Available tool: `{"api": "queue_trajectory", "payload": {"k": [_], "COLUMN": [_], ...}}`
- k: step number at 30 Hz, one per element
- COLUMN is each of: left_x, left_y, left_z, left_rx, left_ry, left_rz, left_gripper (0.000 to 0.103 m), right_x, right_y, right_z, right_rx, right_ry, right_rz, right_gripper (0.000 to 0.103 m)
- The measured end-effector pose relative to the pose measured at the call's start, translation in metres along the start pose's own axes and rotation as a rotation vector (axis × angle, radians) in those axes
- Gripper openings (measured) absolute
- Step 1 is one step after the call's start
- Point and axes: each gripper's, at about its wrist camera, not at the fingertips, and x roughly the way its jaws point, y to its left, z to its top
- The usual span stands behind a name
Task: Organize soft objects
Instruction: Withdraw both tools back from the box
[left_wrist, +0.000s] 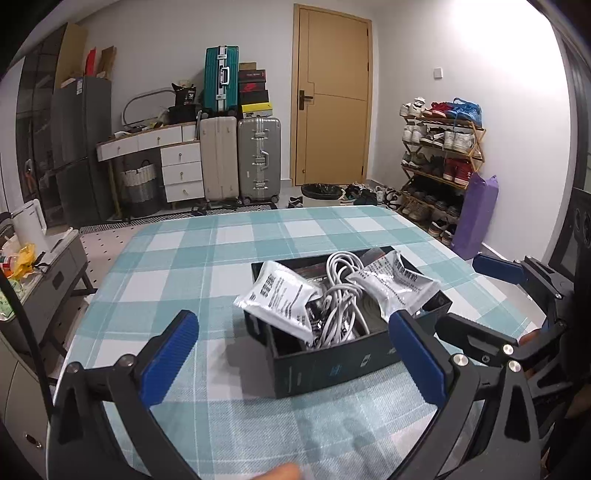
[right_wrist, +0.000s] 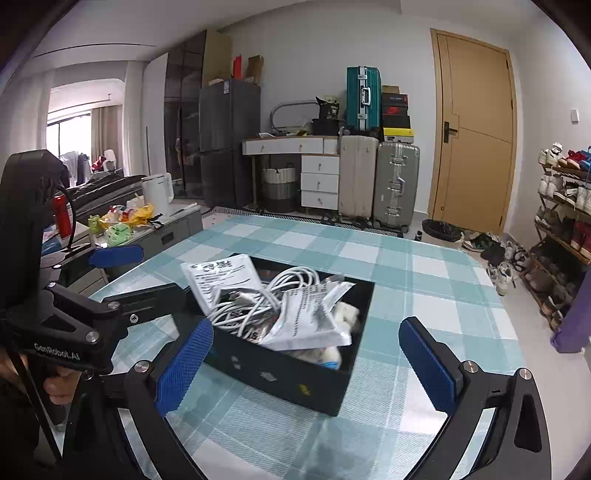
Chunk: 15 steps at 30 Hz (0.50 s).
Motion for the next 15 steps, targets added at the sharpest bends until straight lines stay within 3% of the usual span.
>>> {"api": "queue_trajectory", "payload": {"k": [15], "left_x": [0.011], "left_y": [-0.001], "left_z": [-0.023], "left_rx": [-0.012], "left_ry": [-0.033], "left_rz": [0.055], "left_gripper": [0.103], "right_x": [-0.012], "right_y": [-0.001], "right_z": [-0.015], "right_rx": [0.019], "right_ry": [-0.052], "right_rz": [0.009], "right_gripper": [0.102]}}
